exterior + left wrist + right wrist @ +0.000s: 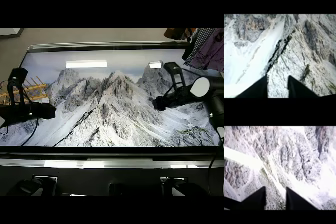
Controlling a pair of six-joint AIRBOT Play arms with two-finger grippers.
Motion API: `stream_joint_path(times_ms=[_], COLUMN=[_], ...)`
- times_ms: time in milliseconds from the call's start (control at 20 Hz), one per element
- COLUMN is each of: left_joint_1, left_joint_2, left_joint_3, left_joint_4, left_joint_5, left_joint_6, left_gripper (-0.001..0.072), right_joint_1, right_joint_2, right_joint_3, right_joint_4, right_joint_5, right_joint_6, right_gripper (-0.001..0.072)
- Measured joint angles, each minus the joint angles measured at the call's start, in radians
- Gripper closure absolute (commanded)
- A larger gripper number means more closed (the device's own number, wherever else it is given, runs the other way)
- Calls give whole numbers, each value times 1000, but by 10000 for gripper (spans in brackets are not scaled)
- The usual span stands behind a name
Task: Fold the clothes and pants, and hang the long-sleeved shirts on hangers.
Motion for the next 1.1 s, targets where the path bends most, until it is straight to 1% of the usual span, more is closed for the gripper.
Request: stream_joint_path(times_ms=[350,1100], left_joint_1=[0,0], left_joint_2=[18,19], left_joint_3=[-37,-40], left_joint_4=[32,41], left_joint_5=[32,37], left_joint_6=[-7,-8], left_gripper=[685,685], right_joint_1=[15,16], right_joint_2=[5,5], right_joint_3=[-43,-47], right_joint_4=[5,8], right_joint_5=[16,14], right_joint_6=[-11,-17], right_gripper=[690,690])
